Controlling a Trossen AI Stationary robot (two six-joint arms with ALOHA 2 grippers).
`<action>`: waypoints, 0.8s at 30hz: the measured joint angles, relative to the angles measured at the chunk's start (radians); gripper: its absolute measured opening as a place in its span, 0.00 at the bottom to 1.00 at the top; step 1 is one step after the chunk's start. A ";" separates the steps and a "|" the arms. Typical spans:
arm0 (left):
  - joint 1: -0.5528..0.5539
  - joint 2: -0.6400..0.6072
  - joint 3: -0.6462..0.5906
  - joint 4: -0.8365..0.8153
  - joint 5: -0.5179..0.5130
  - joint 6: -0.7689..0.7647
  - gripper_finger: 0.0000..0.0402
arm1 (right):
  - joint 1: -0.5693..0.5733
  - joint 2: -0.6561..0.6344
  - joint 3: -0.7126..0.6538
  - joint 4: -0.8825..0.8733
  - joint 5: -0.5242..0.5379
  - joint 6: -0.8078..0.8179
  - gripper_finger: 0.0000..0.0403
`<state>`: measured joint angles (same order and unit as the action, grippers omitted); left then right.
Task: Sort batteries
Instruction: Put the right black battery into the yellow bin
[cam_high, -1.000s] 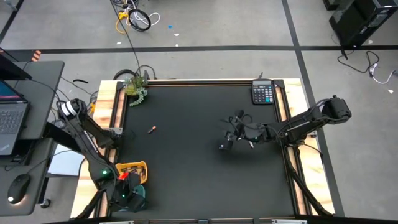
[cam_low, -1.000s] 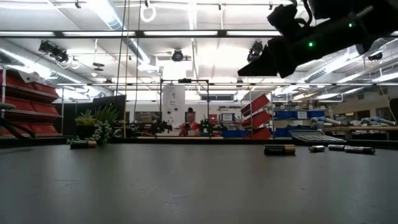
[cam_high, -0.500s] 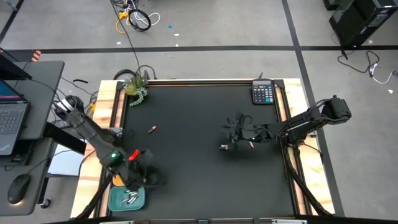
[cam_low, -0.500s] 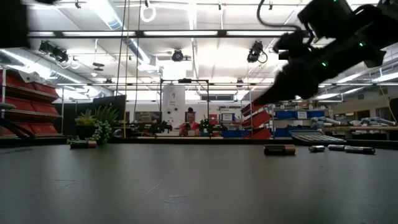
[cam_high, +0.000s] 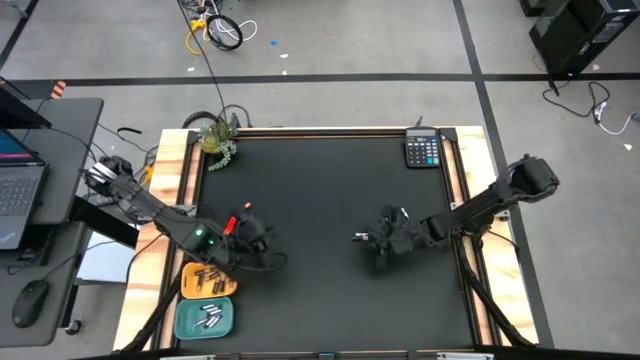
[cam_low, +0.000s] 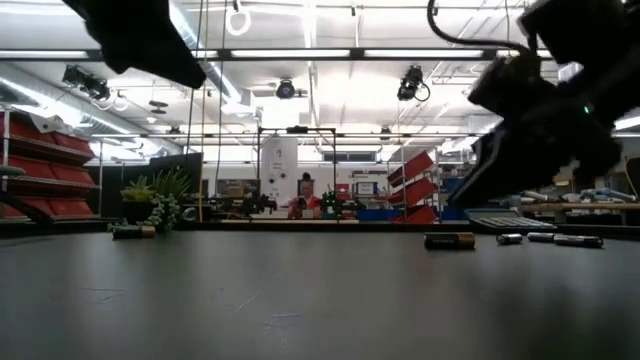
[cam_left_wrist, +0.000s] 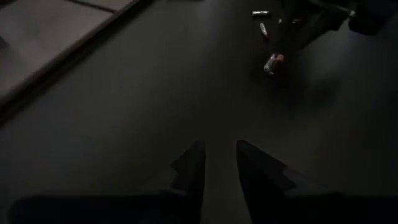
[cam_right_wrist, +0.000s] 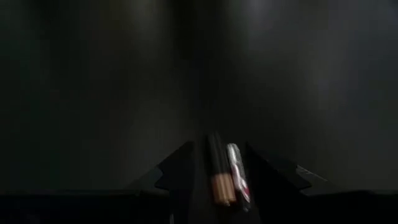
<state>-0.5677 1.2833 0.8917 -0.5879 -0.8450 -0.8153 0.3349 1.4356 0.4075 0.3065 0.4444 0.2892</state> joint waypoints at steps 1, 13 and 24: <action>0.011 0.000 0.000 0.006 -0.002 0.030 0.25 | 0.011 0.022 0.000 0.002 0.028 0.001 0.37; 0.071 0.000 0.000 0.098 -0.052 0.137 0.25 | 0.026 0.263 0.004 0.178 0.072 0.103 0.37; 0.080 0.005 0.000 0.138 -0.048 0.134 0.25 | 0.054 0.305 0.007 0.180 0.103 0.103 0.14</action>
<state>-0.4873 1.2885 0.8913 -0.4500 -0.8931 -0.6814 0.3885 1.7401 0.4141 0.4862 0.5476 0.3926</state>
